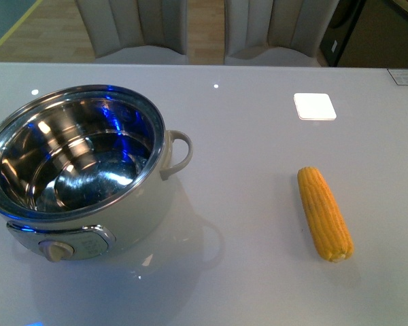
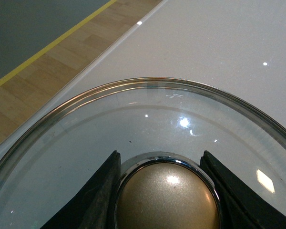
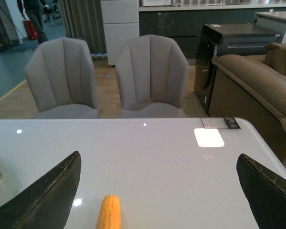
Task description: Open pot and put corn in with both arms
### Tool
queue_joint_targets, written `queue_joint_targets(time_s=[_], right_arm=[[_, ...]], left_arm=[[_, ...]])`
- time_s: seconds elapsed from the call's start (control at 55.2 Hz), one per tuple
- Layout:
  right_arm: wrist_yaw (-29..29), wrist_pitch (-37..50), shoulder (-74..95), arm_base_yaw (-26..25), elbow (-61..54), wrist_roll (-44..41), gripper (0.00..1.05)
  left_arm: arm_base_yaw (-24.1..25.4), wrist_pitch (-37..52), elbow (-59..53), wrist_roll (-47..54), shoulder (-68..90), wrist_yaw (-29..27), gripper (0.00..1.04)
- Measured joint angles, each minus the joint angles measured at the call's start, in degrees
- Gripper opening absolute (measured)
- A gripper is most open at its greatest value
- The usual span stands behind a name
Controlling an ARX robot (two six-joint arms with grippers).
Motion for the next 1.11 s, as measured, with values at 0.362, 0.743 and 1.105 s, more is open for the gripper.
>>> queue_joint_targets(time_s=[0.362,0.743,1.105], right_arm=[[-0.02,0.0,0.0,0.0,0.0,0.0,0.96],[0.0,0.0,0.0,0.0,0.0,0.0,0.96],[0.0,0.0,0.0,0.0,0.0,0.0,0.96]], left_arm=[[-0.5,-0.11,0.94,-0.5,1.68,-0.22,0.44],[-0.46,-0.11,1.07,-0.66,2.08,-0.61,0.44],[-0.42,-0.22,0.61,-2.58,2.05,-0.83,0.59]])
